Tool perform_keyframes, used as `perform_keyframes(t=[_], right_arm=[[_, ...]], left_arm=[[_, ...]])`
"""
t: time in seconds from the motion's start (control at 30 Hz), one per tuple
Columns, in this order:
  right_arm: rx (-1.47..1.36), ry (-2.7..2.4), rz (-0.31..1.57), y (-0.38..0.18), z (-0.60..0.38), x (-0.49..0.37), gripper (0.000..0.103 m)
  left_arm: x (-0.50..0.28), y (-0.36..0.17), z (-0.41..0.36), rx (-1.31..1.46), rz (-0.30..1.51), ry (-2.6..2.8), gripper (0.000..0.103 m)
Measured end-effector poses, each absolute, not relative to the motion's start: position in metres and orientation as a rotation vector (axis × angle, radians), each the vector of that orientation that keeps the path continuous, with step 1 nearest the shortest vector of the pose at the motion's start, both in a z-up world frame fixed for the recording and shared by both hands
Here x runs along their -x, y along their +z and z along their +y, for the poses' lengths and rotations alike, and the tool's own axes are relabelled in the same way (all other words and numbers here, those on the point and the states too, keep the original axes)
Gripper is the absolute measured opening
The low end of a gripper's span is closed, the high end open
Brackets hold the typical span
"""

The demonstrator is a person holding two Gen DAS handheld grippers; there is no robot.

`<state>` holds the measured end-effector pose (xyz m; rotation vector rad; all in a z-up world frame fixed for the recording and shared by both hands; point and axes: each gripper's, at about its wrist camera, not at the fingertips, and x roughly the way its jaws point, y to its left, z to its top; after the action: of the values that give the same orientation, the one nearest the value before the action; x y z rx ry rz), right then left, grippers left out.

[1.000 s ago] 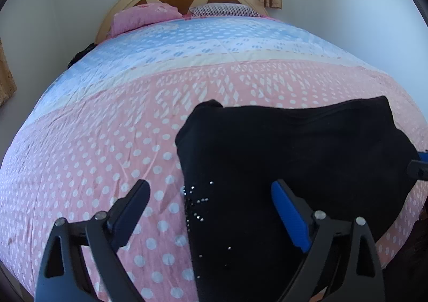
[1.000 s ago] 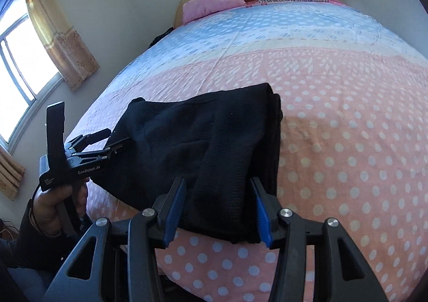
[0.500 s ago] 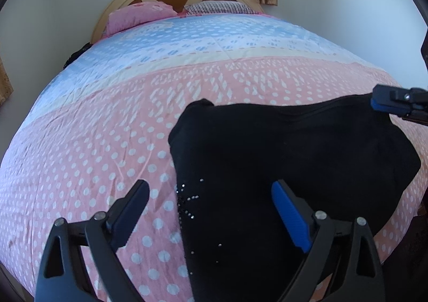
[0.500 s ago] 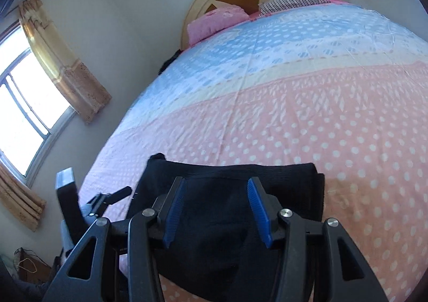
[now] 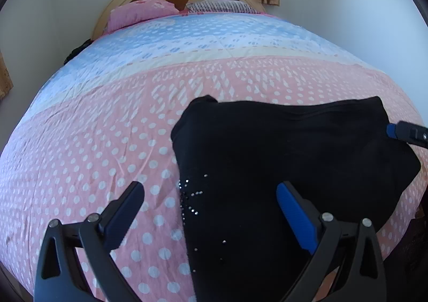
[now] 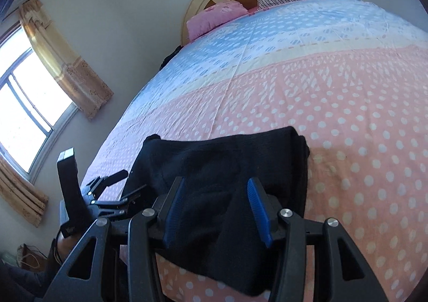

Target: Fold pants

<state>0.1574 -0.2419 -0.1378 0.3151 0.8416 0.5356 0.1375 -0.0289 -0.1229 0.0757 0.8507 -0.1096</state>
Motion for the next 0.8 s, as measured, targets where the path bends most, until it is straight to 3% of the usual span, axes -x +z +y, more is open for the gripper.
perform_keyframes(t=[0.2,0.3,0.6,0.8], right_arm=[[-0.132,0.469,0.848,-0.147,-0.238,-0.116,0.048],[-0.075,0.419,0.825,-0.145,-0.242,-0.103,0.036],[-0.075,0.354,0.828,-0.141,-0.253,-0.098,0.035],[-0.026,0.333,0.857,-0.149,-0.25,-0.096,0.018]], left_arm=[[-0.126,-0.122,-0.031,-0.096,0.843,-0.121,0.102],[-0.118,-0.121,-0.03,-0.09,0.837,-0.125,0.102],[-0.113,-0.113,-0.021,-0.051,0.787,-0.087,0.102],[-0.116,-0.125,-0.019,-0.054,0.818,-0.098,0.102]])
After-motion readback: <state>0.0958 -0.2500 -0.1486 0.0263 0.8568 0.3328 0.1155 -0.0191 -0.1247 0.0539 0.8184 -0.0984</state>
